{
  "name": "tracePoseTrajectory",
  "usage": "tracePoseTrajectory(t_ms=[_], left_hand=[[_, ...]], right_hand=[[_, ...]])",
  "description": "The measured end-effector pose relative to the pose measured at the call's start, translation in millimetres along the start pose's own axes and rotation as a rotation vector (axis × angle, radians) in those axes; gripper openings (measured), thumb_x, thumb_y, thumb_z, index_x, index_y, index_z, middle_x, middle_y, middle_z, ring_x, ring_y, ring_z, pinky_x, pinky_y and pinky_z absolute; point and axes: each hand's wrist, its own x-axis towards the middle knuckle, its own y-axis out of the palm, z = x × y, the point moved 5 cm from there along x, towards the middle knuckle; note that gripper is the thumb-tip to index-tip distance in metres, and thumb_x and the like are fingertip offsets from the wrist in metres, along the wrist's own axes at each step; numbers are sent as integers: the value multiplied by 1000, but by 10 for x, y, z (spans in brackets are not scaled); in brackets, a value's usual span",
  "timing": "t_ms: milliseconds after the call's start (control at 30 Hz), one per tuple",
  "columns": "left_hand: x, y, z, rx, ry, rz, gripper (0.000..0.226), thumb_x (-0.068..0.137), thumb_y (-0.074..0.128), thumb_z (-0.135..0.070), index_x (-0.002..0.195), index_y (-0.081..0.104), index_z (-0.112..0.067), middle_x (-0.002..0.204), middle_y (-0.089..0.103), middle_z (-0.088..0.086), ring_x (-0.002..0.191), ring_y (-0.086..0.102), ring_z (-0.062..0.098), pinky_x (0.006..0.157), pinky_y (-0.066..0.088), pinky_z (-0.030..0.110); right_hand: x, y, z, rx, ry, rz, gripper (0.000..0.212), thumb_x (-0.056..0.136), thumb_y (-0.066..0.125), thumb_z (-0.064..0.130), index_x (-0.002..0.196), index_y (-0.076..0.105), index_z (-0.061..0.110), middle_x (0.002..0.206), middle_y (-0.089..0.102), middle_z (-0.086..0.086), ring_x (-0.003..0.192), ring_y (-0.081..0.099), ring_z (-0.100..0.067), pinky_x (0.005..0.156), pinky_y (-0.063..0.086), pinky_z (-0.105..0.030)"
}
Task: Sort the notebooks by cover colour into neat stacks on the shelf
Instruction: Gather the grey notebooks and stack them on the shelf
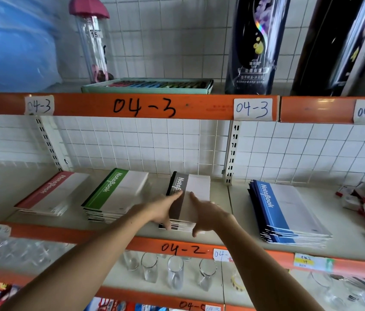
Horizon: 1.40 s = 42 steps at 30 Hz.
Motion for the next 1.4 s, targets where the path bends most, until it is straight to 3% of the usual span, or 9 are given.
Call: tracePoseTrajectory(t_ms=[133, 300, 433, 633, 867, 967, 1100, 1233, 1400], left_hand=[[-56, -14, 17, 5, -12, -25, 138, 57, 96, -26, 155, 0, -40, 143, 49, 19, 123, 55, 34, 102, 46, 40], [-84, -46, -31, 45, -2, -3, 130, 68, 90, -24, 157, -3, -35, 131, 54, 20, 112, 59, 32, 92, 49, 37], [-101, -66, -4, 10, -19, -25, 132, 65, 92, -24, 156, -1, -37, 139, 51, 18, 114, 57, 30, 95, 49, 38], [-111, -78, -17, -28, -25, -60, 133, 55, 96, -23, 155, 10, -42, 150, 42, 14, 127, 51, 30, 103, 45, 36], [-58, -56, -52, 43, -47, -3, 137, 60, 94, -20, 155, -3, -41, 144, 48, 17, 119, 57, 32, 94, 51, 43], [-26, -31, -46, 33, -49, -30, 136, 62, 93, -14, 155, -2, -43, 139, 47, 18, 110, 60, 32, 87, 52, 39], [5, -37, 18, -45, -50, -36, 140, 55, 96, -13, 153, 2, -49, 148, 40, 15, 124, 53, 34, 100, 48, 43], [255, 67, 219, -44, -19, -33, 148, 39, 101, -31, 141, -2, -61, 149, 45, 8, 129, 51, 30, 103, 47, 46], [30, -10, 62, 17, -9, 20, 145, 52, 97, -32, 151, -8, -49, 157, 34, 11, 139, 40, 31, 109, 40, 46]], right_hand=[[31, 26, 18, 1, -39, -42, 131, 62, 91, 33, 150, -5, 33, 126, 59, -19, 113, 58, -36, 94, 51, -52], [29, 7, -20, 22, -45, -29, 130, 63, 90, 35, 153, -5, 28, 129, 58, -20, 118, 55, -39, 96, 48, -51], [-3, -32, -34, 55, -68, -39, 125, 66, 89, 34, 154, 2, 25, 126, 60, -18, 114, 58, -36, 92, 51, -44], [-10, -22, -54, 57, -62, -31, 123, 67, 88, 33, 154, 2, 24, 127, 59, -20, 112, 59, -37, 90, 53, -47], [-7, 31, -67, 77, -24, 37, 136, 67, 89, 32, 155, -14, 26, 135, 53, -25, 123, 52, -39, 102, 45, -48], [17, 83, -62, 34, -9, -31, 142, 61, 92, 34, 153, -16, 31, 128, 58, -23, 118, 56, -38, 97, 49, -52], [45, 86, -70, 0, -22, -48, 138, 61, 92, 37, 152, -12, 32, 124, 61, -21, 111, 60, -38, 91, 52, -51], [41, 30, -88, -21, -18, -11, 131, 68, 89, 32, 154, -10, 25, 126, 59, -24, 112, 60, -39, 92, 51, -50], [54, -5, -104, 75, -42, 77, 135, 70, 87, 39, 154, -16, 22, 143, 50, -19, 129, 49, -37, 106, 42, -49]])
